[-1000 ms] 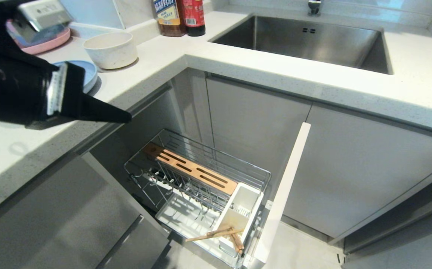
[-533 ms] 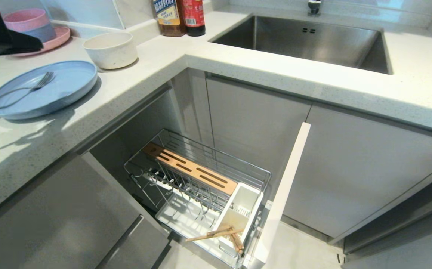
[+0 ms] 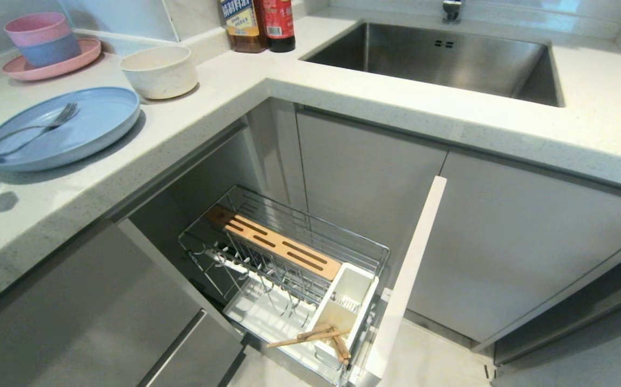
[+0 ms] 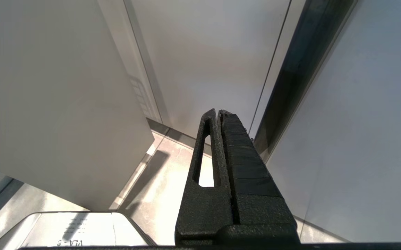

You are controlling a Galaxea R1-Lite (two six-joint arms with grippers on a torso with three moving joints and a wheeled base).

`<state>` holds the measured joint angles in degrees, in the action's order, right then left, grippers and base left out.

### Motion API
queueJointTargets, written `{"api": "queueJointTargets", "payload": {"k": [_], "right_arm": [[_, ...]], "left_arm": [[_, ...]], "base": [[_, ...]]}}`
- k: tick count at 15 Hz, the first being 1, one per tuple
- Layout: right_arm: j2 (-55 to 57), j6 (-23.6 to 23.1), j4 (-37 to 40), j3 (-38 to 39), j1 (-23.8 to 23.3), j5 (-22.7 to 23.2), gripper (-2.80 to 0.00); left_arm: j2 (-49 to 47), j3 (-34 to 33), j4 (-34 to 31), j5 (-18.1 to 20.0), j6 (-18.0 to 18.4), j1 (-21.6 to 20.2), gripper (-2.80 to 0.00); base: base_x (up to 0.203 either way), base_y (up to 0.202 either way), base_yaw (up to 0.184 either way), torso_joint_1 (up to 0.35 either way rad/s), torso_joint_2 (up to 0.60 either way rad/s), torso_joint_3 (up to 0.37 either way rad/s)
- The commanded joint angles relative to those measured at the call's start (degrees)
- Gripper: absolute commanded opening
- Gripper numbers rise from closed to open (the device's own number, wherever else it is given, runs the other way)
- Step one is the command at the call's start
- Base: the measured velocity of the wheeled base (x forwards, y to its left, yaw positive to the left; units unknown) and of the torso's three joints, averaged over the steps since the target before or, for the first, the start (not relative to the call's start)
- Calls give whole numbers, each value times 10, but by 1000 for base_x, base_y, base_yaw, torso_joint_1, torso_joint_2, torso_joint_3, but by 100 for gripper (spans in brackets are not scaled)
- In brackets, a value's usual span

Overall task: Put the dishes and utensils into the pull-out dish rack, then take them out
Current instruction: Pick up the fork and place it in the cupboard

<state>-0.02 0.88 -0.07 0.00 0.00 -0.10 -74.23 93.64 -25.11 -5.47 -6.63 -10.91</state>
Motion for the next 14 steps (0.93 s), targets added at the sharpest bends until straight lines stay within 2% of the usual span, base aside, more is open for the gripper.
{"api": "queueJointTargets", "payload": {"k": [1, 2, 4, 6, 9, 10, 14], "right_arm": [[0, 0, 0, 1, 0, 0, -280], [0, 0, 0, 1, 0, 0, -280], [0, 0, 0, 1, 0, 0, -280], [0, 0, 0, 1, 0, 0, -280], [0, 0, 0, 1, 0, 0, -280], [0, 0, 0, 1, 0, 0, -280], [0, 0, 0, 1, 0, 0, -280]], "left_arm": [[-2, 8, -13, 19, 8, -55, -280], [-2, 16, -29, 43, 19, -85, -280], [-7, 51, -97, 129, 40, -142, -280], [-8, 81, -182, 197, 89, -179, -280], [-20, 80, -218, 205, 155, -190, -280], [-25, 79, -222, 205, 167, -195, -280], [-36, 80, -222, 211, 169, -200, -280]], "base": [[0, 0, 0, 0, 0, 0], [0, 0, 0, 0, 0, 0], [0, 0, 0, 0, 0, 0], [0, 0, 0, 0, 0, 0], [0, 0, 0, 0, 0, 0], [0, 0, 0, 0, 0, 0], [0, 0, 0, 0, 0, 0]]}}
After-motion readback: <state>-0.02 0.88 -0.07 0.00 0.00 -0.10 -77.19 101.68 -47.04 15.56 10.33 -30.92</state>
